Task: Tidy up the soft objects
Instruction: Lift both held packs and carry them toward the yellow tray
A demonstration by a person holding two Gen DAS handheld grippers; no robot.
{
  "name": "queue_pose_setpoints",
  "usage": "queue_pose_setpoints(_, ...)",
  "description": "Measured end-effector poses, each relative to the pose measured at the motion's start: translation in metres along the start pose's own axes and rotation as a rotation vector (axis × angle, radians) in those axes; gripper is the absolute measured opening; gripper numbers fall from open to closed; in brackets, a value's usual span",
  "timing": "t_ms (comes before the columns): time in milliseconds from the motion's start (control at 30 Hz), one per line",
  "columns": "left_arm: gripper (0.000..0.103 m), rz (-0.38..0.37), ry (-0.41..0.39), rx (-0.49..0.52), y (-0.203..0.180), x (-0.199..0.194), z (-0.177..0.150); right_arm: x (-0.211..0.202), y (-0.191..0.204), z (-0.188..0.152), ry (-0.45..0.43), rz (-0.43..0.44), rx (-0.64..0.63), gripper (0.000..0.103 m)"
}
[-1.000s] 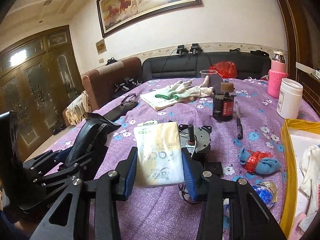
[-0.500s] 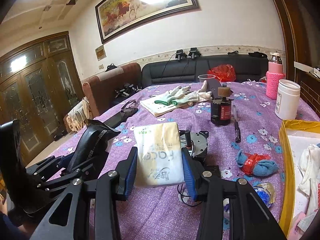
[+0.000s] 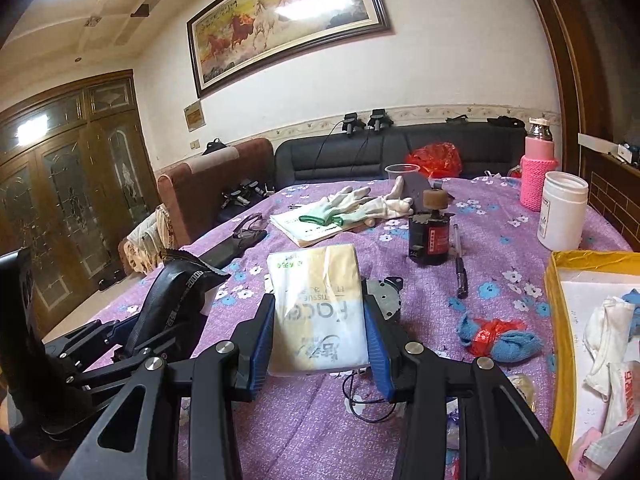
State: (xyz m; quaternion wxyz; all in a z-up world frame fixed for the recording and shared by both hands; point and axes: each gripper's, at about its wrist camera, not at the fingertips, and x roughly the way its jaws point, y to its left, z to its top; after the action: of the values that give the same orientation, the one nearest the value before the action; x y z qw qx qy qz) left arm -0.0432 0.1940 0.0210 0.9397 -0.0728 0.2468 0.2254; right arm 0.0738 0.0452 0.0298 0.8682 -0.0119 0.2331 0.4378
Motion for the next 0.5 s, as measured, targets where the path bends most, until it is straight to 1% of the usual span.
queue_pose_setpoints(500,0.044,0.0,0.011,0.0,0.0007,0.0037,-0.0016,0.0007,-0.0035,0.0008,0.001,0.009,0.01,0.046)
